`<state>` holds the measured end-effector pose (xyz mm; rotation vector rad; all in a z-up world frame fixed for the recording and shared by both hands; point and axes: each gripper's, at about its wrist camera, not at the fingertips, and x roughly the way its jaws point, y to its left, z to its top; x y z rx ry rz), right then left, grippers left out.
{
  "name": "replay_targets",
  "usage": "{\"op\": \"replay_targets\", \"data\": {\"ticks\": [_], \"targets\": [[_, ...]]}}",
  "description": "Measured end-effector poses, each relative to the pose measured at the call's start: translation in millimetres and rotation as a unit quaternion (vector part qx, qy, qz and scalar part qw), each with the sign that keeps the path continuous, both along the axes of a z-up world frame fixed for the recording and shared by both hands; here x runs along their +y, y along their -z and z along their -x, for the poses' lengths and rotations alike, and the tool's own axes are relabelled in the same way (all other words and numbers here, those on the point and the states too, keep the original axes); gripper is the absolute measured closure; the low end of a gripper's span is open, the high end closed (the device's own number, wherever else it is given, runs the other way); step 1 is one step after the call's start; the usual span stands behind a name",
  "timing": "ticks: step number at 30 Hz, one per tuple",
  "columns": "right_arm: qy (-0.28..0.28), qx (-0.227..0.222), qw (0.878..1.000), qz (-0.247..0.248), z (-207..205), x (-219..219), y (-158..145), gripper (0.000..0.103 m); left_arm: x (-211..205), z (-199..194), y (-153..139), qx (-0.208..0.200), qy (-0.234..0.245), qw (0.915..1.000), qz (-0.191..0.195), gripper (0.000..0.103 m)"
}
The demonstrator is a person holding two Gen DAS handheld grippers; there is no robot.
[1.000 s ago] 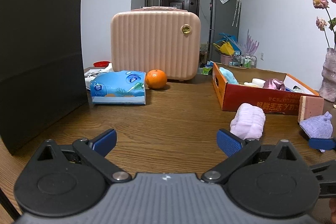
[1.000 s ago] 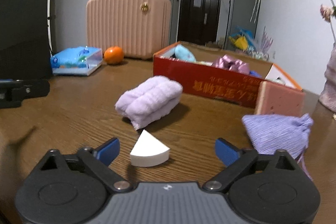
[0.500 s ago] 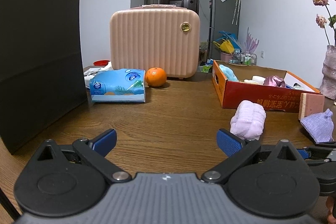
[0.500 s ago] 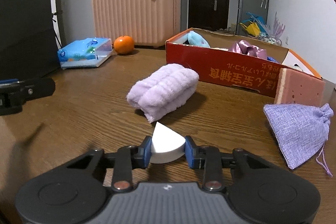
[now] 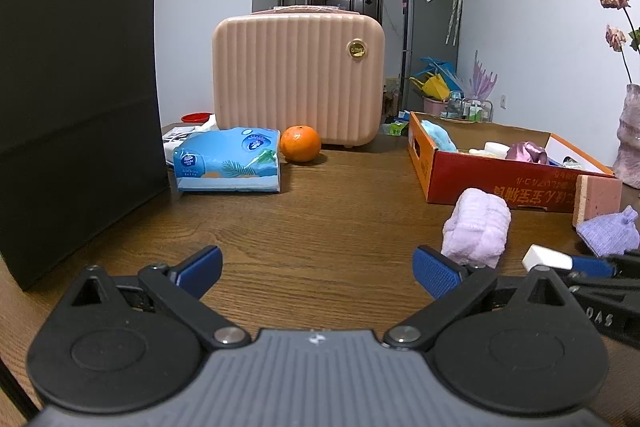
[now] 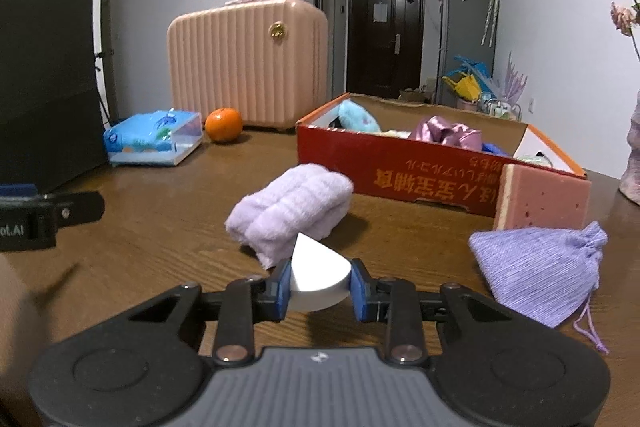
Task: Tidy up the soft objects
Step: 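Grasp the lilac towel roll with the left tool while the right tool holds the foam wedge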
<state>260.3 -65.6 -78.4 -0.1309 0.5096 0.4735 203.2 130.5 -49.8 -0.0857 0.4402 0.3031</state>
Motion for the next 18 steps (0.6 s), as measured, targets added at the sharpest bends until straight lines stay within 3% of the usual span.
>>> {"op": "replay_targets", "data": {"ticks": [18], "targets": [[0.058, -0.038, 0.997, -0.016, -19, -55, -8, 0.073, -18, -22, -10, 0.0, 0.003, 1.0, -0.009, 0.0]]}}
